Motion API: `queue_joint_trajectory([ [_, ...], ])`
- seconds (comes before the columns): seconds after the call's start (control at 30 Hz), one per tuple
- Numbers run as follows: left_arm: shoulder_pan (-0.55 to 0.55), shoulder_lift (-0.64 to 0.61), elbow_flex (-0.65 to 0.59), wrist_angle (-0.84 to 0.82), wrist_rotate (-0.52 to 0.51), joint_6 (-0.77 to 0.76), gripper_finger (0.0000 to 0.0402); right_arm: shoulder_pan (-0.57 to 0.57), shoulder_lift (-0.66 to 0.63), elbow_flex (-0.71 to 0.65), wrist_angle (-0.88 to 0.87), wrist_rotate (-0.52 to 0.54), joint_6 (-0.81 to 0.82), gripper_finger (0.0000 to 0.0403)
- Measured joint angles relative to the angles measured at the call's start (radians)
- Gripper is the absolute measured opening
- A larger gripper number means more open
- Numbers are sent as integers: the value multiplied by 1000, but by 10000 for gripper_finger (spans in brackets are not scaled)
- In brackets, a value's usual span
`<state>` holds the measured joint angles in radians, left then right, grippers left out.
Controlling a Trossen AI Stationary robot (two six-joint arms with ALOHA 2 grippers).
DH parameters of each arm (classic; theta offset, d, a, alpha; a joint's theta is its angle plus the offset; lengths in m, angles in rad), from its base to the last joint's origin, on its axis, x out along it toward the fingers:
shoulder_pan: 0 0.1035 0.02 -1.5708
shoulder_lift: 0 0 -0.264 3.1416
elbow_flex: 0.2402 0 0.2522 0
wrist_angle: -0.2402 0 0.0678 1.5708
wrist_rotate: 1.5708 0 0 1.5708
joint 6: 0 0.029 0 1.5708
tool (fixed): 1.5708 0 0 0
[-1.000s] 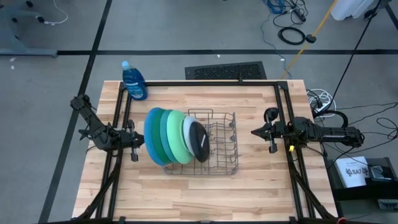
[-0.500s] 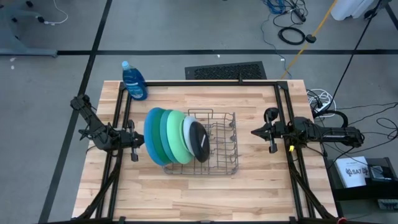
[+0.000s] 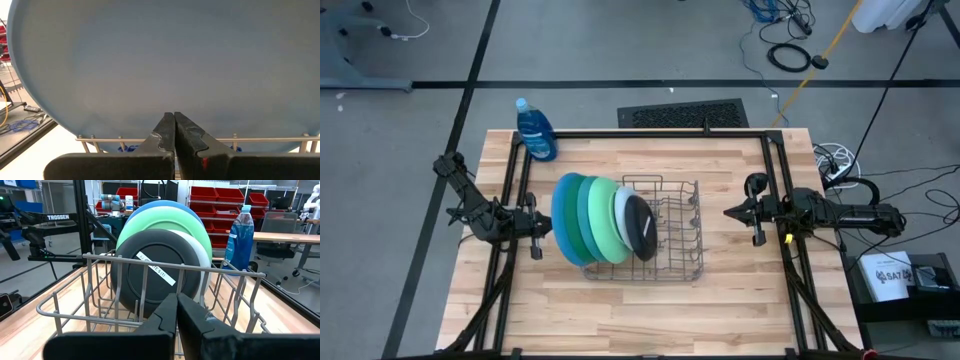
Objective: Sort dishes
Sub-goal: Return to Home Position
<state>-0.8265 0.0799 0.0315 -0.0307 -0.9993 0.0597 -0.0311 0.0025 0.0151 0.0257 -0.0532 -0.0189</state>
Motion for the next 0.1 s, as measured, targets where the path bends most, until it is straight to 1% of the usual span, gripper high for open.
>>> queue_joint_trajectory([
  [0.1,0,0,0,0,0,0,0,0,0,0,0,0,0,6],
])
